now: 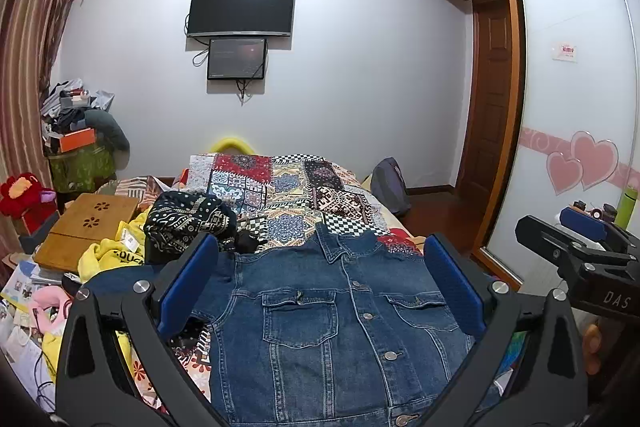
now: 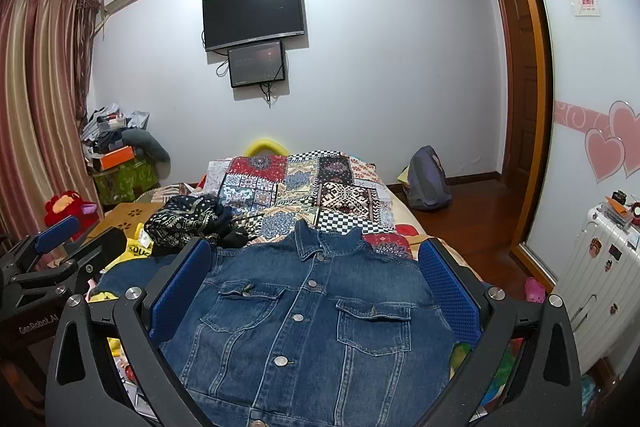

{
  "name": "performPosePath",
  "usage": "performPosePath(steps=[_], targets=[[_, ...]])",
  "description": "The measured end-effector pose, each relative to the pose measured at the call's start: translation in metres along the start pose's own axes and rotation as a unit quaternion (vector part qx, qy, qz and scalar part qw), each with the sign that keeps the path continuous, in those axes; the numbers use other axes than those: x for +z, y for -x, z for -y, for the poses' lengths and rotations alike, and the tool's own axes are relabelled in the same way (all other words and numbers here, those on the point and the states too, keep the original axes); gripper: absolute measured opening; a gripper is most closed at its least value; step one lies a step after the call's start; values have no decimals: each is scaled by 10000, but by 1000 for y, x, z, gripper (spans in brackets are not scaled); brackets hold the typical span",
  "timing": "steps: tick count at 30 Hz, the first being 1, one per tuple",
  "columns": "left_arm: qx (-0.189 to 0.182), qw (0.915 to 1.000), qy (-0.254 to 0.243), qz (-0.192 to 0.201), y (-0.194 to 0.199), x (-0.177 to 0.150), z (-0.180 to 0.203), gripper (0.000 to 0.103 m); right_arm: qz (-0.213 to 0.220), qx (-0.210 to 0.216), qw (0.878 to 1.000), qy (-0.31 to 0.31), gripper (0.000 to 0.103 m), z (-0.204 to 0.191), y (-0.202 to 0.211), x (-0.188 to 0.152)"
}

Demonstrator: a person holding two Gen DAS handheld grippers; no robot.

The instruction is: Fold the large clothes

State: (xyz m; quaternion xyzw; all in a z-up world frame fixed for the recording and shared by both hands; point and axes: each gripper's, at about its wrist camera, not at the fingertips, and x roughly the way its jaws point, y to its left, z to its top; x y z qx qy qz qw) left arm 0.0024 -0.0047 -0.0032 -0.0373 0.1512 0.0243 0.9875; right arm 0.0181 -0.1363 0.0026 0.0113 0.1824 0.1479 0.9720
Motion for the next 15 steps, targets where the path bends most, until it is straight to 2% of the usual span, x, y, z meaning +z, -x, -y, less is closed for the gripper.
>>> performPosePath(steps=[15], targets=[[1,10000,-4,-28,-4,0,-2,103,0,-3,10000,3,103,0,0,1]])
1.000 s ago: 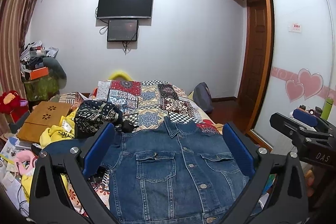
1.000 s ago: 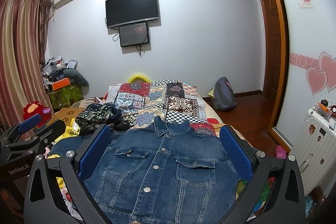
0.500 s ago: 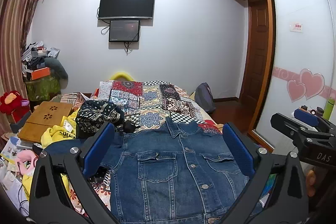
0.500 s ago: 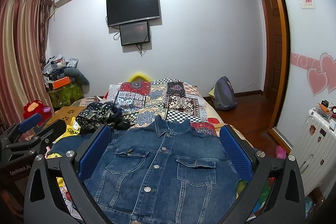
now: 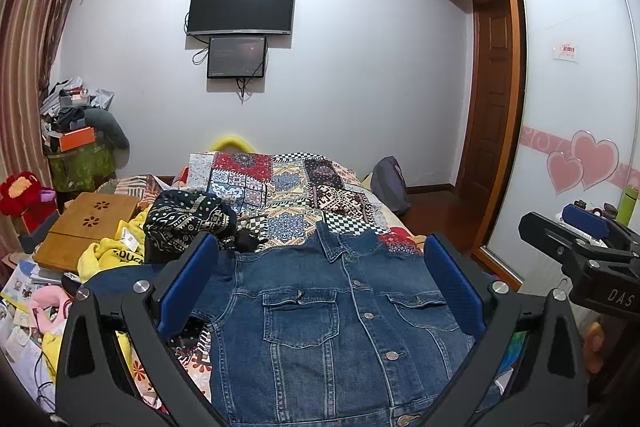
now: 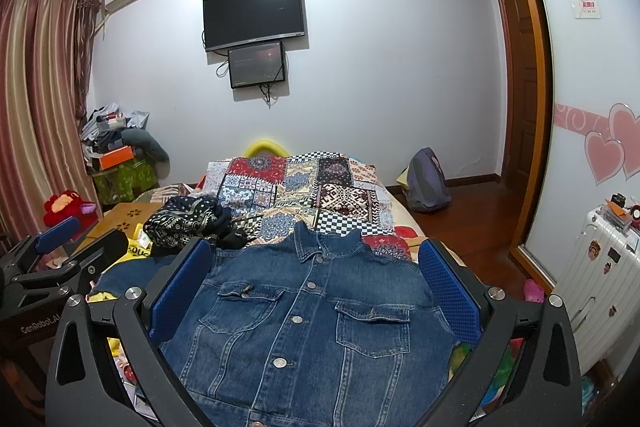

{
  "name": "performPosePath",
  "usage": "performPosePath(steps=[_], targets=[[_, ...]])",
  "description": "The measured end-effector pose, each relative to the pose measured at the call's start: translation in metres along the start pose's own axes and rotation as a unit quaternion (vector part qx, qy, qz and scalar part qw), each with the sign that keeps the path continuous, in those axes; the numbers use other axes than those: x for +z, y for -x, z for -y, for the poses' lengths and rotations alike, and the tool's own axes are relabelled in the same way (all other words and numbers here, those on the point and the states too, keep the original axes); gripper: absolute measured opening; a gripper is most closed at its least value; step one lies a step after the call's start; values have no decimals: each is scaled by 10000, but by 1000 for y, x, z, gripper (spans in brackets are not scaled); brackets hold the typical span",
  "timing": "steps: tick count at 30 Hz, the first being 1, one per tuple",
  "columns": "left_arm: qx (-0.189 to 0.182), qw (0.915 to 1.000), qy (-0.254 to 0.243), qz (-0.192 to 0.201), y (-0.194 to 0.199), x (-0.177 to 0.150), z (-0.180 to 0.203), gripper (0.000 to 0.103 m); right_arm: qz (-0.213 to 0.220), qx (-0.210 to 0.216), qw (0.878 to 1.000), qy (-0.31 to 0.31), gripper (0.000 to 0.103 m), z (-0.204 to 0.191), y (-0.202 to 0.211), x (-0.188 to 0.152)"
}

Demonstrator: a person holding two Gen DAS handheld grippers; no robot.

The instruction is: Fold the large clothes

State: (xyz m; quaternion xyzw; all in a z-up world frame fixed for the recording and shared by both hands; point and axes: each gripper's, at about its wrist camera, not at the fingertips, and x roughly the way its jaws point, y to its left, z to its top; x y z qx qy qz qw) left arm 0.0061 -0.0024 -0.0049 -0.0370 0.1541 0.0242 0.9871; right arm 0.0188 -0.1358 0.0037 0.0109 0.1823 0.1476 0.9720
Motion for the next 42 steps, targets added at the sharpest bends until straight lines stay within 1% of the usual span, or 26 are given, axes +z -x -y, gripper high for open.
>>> performPosePath(steps=[17,27,32,35,37,39,42], targets=[[29,9998,111,-134,-11,-1,-12,103,-105,-7,9999,5,103,0,-9,2],[185,9997,40,-174,-33,2,-32,103,-249,-79,9996,84,103,1,-36,4],[463,9985,236,-194,-54,12,-67,103,-316,-135,9993,127,103,3,-59,9],[731,9963,391,-223,-72,17,-100,103,-361,-171,9991,111,103,5,-77,13],[921,9938,582,-228,-84,18,-129,103,-385,-220,9990,84,103,8,-89,14],[983,9920,768,-190,-91,15,-154,103,-415,-387,9984,46,103,11,-103,15],[1102,9879,1051,-307,-102,6,-194,103,-501,-628,9968,-17,103,20,-128,13]])
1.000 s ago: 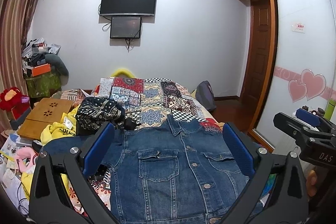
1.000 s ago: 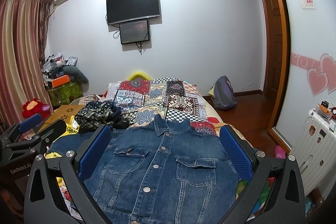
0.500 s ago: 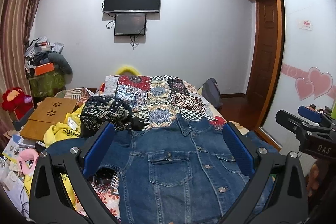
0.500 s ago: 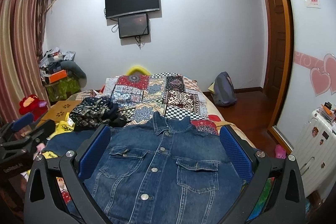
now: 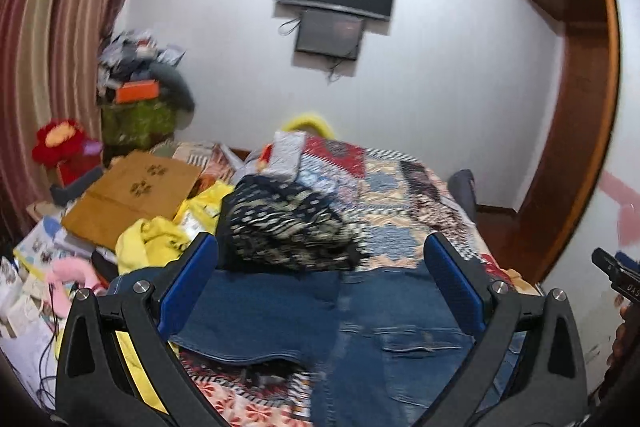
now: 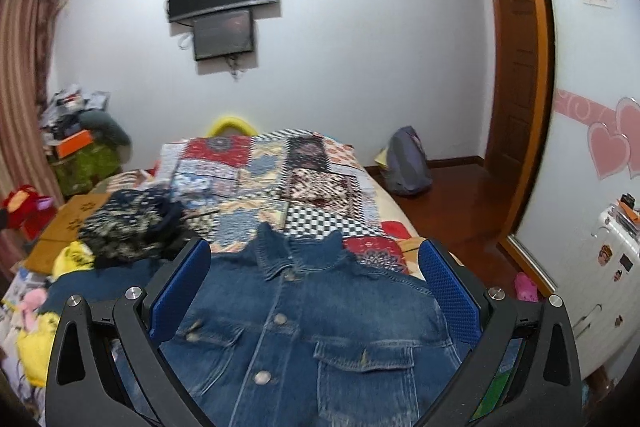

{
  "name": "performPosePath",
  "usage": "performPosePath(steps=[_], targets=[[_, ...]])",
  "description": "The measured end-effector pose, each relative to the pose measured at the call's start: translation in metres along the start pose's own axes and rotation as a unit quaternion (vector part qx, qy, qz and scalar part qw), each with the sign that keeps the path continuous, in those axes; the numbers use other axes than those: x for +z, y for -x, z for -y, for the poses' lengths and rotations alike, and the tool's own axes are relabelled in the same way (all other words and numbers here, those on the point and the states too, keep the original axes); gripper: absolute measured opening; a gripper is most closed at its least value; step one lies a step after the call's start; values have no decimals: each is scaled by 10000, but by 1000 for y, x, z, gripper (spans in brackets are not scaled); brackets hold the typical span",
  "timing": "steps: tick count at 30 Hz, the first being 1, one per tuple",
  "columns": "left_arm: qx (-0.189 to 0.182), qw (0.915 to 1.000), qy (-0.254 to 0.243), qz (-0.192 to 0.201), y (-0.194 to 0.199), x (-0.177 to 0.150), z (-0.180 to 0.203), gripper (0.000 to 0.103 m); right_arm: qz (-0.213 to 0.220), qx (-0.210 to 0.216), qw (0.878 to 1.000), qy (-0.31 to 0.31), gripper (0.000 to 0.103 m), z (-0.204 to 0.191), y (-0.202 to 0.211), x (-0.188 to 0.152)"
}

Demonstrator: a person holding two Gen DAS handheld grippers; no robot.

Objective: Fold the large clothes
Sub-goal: 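Grasp the jacket sleeve cuff nearest the left tool with the left tool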

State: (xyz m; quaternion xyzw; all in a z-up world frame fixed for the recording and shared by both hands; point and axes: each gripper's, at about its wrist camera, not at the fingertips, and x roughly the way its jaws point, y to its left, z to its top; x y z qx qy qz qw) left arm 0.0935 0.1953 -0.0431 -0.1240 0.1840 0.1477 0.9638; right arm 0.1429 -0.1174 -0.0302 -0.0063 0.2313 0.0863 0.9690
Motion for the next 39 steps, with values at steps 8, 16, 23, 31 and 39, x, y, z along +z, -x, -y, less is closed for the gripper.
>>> performPosePath(steps=[8,16,23,31,39], targets=[[551,9837,1230,-1191,-69,-31,-120,103,-516,-573,9967,242,103,-1,-52,-10],[736,9432,2434,-2139,-122,-103,-220,103,-1446,2,9890,-320,103,3,-93,-30],[173,9077,3716,-1940,-144,-140,-275,102,-1925,175,9773,-865,103,18,-114,-43],[725,8989,3915,-1827,-180,-150,-307,79,-2078,144,9712,-1153,103,23,-122,-45],[1544,9255,2894,-1893,-189,-123,-288,26,-1901,101,9779,-870,103,15,-113,-37]])
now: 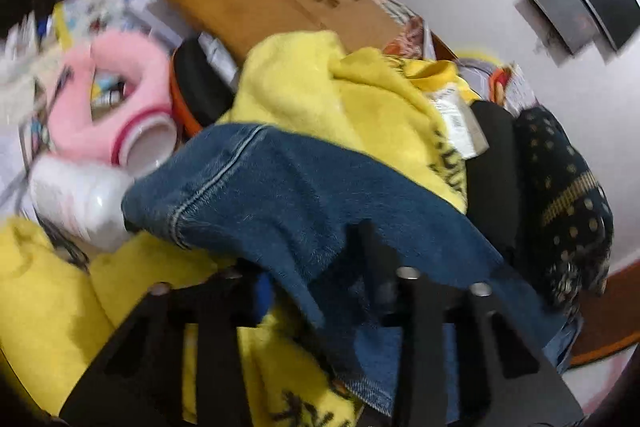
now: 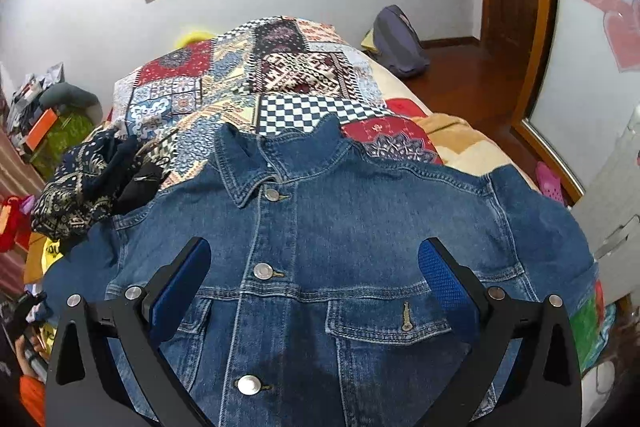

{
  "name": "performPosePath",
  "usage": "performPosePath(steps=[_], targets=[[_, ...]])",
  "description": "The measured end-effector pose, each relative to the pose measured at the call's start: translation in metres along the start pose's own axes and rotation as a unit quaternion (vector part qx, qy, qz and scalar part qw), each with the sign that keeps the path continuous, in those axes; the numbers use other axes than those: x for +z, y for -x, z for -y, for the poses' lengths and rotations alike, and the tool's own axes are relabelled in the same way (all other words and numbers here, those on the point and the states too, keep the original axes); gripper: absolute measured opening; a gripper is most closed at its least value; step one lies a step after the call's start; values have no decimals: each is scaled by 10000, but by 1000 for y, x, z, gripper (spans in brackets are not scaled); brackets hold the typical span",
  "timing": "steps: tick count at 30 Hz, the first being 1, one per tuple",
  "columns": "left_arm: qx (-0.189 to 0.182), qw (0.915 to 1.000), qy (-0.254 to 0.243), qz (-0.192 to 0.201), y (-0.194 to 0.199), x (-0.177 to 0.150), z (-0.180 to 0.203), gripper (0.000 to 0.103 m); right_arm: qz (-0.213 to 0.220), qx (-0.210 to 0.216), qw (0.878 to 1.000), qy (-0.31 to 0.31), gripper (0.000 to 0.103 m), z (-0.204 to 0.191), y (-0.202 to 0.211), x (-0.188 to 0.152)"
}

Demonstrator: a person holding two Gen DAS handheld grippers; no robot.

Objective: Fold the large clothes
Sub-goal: 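Grasp the jacket sleeve cuff nearest the left tool with the left tool, then fold the held sleeve across the jacket body toward the right tool, release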

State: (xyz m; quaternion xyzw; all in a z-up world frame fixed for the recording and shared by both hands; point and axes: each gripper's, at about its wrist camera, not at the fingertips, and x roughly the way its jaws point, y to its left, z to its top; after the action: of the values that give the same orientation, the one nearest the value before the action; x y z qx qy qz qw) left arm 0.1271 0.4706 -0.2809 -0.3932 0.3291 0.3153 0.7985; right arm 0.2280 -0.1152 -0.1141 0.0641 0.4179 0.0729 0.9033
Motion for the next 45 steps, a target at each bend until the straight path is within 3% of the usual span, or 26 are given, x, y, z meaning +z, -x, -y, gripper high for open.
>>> performPosePath(steps=[4,7,9,14,21,23,28,30,34,40,45], targets=[[60,9949,-884,491,42,6,43,6,72,66,9999,136,103,-7,6,6],[-302,9878,-1304,795,80,10,76,5,192,148,9995,197,103,-13,15,10],[-711,9778,-1637,1096,116,9,107,5,251,186,9992,244,103,-15,19,10],[-1562,9407,-2463,1734,199,-5,190,5,364,377,9978,408,103,-20,28,12],[-2250,8949,-3397,1820,241,-55,308,5,440,698,9956,439,103,-10,31,17],[-2353,8826,-3692,1715,238,-80,344,5,460,772,9953,361,103,-2,32,18],[-2562,8654,-4171,1073,204,-147,413,5,405,751,9962,170,103,32,34,20],[-2611,8587,-4349,727,187,-176,432,5,383,687,9968,124,103,44,35,18],[-2609,8371,-4807,74,158,-238,459,5,256,481,9985,24,103,70,34,14],[-2448,7869,-5587,-929,122,-340,469,5,83,297,9995,-110,103,99,34,3],[-2191,7531,-6023,-1485,109,-388,463,5,-63,205,9996,-187,103,114,36,-7]])
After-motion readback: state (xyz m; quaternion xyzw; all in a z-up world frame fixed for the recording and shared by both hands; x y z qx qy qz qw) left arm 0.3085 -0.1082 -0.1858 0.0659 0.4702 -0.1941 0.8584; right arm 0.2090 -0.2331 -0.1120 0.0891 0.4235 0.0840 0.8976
